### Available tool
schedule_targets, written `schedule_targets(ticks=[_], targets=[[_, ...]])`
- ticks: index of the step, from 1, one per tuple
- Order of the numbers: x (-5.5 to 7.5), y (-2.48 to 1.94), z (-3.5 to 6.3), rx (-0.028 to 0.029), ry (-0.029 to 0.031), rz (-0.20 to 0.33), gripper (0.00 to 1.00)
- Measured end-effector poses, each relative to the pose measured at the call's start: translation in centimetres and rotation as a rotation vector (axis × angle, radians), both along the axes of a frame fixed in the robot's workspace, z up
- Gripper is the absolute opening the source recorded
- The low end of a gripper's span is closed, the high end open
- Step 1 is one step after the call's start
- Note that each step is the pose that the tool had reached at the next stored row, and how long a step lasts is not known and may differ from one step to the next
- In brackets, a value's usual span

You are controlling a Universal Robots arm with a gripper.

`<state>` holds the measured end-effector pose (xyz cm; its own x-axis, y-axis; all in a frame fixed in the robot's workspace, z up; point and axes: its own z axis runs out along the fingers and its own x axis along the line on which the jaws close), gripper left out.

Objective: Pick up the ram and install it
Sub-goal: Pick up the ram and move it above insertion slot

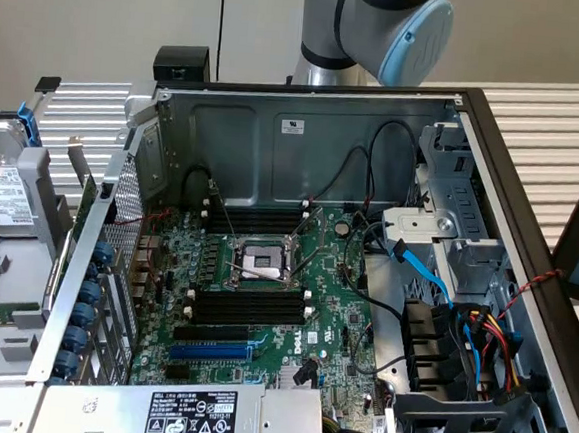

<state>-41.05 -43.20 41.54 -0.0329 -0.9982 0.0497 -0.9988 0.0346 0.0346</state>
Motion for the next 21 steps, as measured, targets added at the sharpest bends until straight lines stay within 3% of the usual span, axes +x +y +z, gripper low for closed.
schedule_targets(ticks=[1,2,10,21], targets=[[1.9,-0.04,0.11,0.0014,0.0019,0.000,0.12],[3.0,-0.05,0.17,0.0025,0.0030,0.000,0.12],[6.0,-0.12,0.21,0.0038,0.0107,0.000,0.12],[9.6,-0.28,0.21,0.0041,0.0145,0.003,0.12]])
